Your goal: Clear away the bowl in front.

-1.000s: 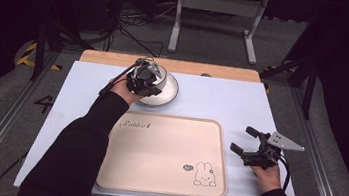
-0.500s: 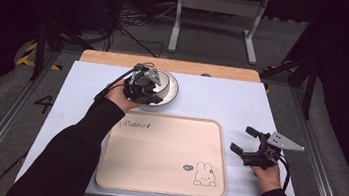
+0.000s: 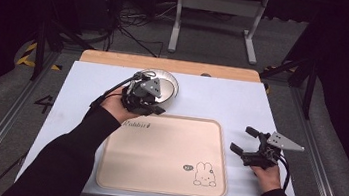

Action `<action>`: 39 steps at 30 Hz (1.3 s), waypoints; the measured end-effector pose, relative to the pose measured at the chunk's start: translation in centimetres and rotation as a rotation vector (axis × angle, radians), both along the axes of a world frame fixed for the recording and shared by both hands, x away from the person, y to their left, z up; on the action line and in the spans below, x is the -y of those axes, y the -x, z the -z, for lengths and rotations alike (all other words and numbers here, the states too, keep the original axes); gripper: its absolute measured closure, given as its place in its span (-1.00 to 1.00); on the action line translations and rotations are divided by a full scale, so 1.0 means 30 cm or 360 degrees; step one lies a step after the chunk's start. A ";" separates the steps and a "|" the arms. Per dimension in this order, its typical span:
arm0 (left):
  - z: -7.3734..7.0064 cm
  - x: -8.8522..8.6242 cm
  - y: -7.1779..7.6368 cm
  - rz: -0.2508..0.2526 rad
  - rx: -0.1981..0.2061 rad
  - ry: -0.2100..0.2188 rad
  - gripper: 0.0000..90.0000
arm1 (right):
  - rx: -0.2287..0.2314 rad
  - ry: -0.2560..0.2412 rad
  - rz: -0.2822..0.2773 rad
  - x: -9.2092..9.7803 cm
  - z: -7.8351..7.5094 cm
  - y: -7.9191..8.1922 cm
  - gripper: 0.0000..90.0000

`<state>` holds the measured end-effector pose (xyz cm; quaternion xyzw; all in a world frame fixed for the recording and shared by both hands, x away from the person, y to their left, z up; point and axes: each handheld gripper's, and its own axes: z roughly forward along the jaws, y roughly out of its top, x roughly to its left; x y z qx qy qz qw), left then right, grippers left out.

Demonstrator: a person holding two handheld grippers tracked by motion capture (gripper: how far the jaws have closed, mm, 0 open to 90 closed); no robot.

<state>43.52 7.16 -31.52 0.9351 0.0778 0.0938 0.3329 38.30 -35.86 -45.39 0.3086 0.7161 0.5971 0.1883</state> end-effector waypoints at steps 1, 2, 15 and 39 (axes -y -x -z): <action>-0.006 0.001 0.009 0.0017 0.0007 -0.0008 0.82 | 0.0000 0.0000 0.0000 0.000 0.000 0.000 -1.00; -0.008 0.003 0.015 0.0026 0.0009 -0.0006 0.82 | -0.0001 0.0001 0.0000 0.000 0.000 0.000 -1.00; -0.019 0.040 0.096 0.0158 0.0035 -0.0031 0.82 | 0.0002 0.0002 0.0000 0.000 0.000 0.000 -1.00; 0.050 0.130 0.155 0.0429 -0.0008 -0.0184 0.82 | -0.0001 -0.0002 0.0002 0.000 0.000 0.000 -1.00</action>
